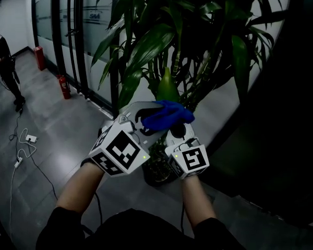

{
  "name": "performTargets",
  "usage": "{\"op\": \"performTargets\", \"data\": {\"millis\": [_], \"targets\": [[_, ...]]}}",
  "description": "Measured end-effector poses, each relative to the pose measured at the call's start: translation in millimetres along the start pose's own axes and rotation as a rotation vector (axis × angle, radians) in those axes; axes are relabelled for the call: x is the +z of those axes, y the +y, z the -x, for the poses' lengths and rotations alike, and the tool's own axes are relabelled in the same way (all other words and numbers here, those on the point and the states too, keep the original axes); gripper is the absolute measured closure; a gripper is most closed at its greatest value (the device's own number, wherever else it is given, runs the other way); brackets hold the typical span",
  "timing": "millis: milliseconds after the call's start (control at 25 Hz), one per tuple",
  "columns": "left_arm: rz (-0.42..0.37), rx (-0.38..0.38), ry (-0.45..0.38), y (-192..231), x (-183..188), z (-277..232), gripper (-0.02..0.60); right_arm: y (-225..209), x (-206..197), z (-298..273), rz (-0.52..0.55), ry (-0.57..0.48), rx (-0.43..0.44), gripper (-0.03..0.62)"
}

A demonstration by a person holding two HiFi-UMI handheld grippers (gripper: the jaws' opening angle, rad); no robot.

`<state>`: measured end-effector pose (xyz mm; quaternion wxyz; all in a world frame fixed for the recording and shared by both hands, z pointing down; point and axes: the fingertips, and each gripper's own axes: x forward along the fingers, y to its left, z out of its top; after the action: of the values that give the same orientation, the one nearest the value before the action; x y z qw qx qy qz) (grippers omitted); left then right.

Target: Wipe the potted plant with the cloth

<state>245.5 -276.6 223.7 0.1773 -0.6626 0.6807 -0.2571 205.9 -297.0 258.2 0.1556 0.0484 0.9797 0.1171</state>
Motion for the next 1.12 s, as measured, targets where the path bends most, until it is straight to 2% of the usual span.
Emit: {"op": "performTargets", "data": {"millis": [280, 360, 520, 640, 720, 840, 920, 1000, 1120], "targets": [[0.214, -0.029, -0.037, -11, -12, 6, 0.426, 11, -11, 19, -0.06, 0.037, 0.008, 0.591], [0.234, -0.026, -0.038, -14, -13, 7, 0.426, 10, -12, 23, -0.067, 0.042, 0.0, 0.591], [0.246, 0.015, -0.023, -25, -21, 11, 0.426, 22, -23, 31, -0.085, 0.06, 0.054, 0.591], [0.296, 0.04, -0.041, -33, -27, 17, 0.426, 31, -27, 37, -0.096, 0.078, 0.076, 0.591], [0.364, 0.05, -0.066, -38, -32, 22, 0.426, 37, -30, 42, -0.091, 0.088, 0.096, 0.591], [0.513, 0.064, -0.105, -46, -43, 31, 0.426, 50, -37, 51, -0.102, 0.098, 0.156, 0.591], [0.576, 0.108, -0.128, -47, -48, 40, 0.426, 57, -43, 56, -0.116, 0.11, 0.184, 0.591], [0.596, 0.183, -0.159, -44, -49, 53, 0.426, 60, -51, 56, -0.121, 0.121, 0.198, 0.591], [0.619, 0.287, -0.271, -41, -55, 79, 0.426, 75, -59, 51, -0.161, 0.125, 0.264, 0.591]]}}
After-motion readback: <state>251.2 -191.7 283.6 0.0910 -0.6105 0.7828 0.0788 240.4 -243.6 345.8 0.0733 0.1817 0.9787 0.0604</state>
